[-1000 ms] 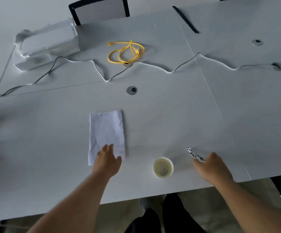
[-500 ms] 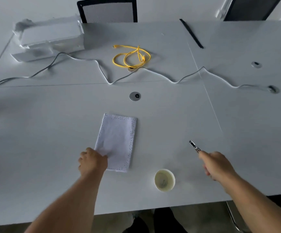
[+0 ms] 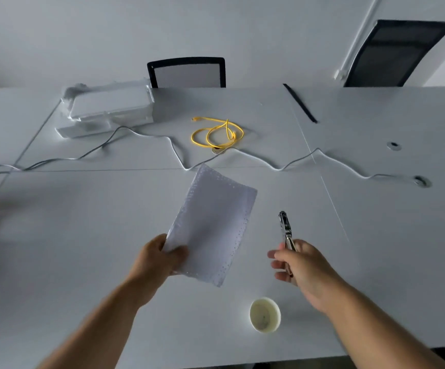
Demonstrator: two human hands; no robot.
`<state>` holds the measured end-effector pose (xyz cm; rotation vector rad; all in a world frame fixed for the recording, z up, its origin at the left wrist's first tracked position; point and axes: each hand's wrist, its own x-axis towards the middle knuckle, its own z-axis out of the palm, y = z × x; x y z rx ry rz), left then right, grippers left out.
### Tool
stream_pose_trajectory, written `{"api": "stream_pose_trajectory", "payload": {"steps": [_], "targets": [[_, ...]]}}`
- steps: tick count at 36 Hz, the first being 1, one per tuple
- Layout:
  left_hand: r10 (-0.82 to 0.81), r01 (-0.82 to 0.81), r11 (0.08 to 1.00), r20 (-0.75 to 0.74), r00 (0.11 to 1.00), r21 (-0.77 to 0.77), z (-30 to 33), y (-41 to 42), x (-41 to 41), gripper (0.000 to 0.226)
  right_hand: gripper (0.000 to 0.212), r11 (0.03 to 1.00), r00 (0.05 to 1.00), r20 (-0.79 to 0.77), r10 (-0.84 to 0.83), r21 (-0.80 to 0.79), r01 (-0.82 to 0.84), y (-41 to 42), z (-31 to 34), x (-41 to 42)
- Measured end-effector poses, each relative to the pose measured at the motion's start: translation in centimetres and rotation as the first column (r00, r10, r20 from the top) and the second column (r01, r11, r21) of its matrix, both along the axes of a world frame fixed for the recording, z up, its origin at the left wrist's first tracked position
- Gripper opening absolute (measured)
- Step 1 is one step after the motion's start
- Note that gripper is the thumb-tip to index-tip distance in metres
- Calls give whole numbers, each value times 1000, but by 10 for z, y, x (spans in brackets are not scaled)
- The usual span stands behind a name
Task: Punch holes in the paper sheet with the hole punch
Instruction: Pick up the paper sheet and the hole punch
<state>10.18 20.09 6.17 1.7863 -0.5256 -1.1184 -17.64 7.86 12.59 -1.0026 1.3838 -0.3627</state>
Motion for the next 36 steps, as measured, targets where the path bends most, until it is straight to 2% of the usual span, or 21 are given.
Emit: {"api": "stream_pose_trajectory", "payload": {"steps": [5,8,11,13,14,16,18,20,21,23,25,28,32,36], "targets": [[-102,108,991,73,992,-79,41,0,-1,35,21,994,986,138,-89,-44,96,12,31,33],[-154,168,980,126,980,-107,61,-2,-6,39,12,980,978,144,-152,-103,168,20,42,44],[-99,117,972,97,990,-202,75,-2,-12,47,20,958,931,274,-240,-89,273,27,50,51],[30,-70,943,-126,992,-326,83,-1,-21,48,24,944,887,377,-268,-80,319,32,56,55],[85,-203,908,-314,946,-367,88,-1,-29,40,26,938,870,408,-276,-84,337,34,58,58],[99,-383,851,-605,790,-360,96,1,-50,26,26,923,861,414,-295,-110,369,36,59,61],[46,-377,860,-684,728,-343,95,5,-71,35,28,914,866,401,-298,-142,380,39,61,66],[74,-313,891,-576,814,-328,87,3,-85,37,27,917,889,378,-257,-195,348,41,63,69],[117,-293,903,-475,872,-315,84,1,-88,34,25,920,909,351,-224,-231,316,41,64,70],[206,-319,903,-360,910,-289,85,-4,-87,30,17,926,948,280,-150,-297,234,39,65,67],[250,-340,897,-312,917,-282,86,-9,-81,27,7,926,974,202,-99,-341,165,35,69,58],[320,-395,872,-272,908,-291,90,-13,-68,24,4,956,991,127,-29,-287,64,25,80,40],[350,-407,861,-226,909,-306,89,-15,-56,27,11,969,991,-35,130,-205,-134,17,88,12],[331,-389,862,-220,918,-325,89,-16,-58,24,13,955,969,-119,218,-177,-236,14,90,2]]}}
